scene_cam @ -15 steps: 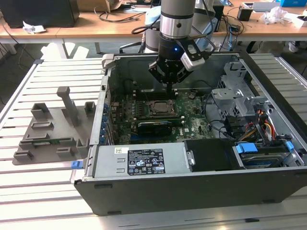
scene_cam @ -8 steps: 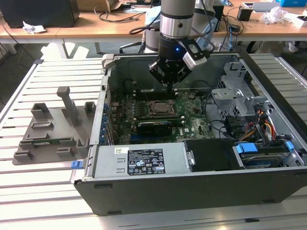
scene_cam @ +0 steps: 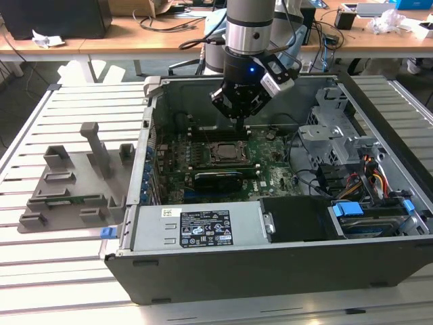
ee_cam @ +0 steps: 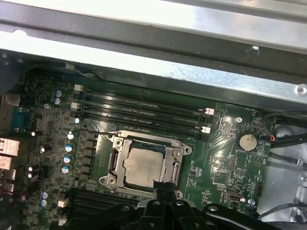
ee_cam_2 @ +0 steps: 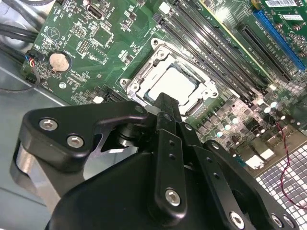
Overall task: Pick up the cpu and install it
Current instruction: 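Install the first cpu locking lever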
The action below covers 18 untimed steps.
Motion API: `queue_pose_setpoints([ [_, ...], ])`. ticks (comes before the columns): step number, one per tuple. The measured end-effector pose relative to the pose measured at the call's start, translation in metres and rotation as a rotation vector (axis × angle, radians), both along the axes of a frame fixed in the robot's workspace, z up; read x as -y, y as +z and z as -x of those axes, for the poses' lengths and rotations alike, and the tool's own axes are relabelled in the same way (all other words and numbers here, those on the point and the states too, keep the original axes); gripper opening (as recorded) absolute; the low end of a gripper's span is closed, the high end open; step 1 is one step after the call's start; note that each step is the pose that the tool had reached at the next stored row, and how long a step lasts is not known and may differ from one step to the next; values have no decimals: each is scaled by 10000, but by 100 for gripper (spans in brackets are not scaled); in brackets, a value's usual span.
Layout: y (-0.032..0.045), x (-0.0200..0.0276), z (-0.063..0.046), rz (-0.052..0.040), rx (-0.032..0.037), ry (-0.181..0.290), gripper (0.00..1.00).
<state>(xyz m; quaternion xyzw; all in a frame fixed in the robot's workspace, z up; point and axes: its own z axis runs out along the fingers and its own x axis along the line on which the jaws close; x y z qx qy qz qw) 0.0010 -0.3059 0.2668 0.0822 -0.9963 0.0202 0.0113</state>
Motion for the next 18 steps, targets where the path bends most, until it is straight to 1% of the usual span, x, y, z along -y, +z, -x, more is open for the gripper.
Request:
queue_pose_setpoints([
  [6, 0, 0, 24, 0, 0, -18, 11],
  [8, 0, 0, 45, 2, 0, -175, 11],
  [9, 12, -1, 53, 0, 11, -177, 11],
  [12, 74, 0, 54, 3, 13, -177, 11],
  [14, 126, 0, 54, 3, 13, -179, 11],
  [18, 126, 0, 54, 3, 13, -180, 11],
])
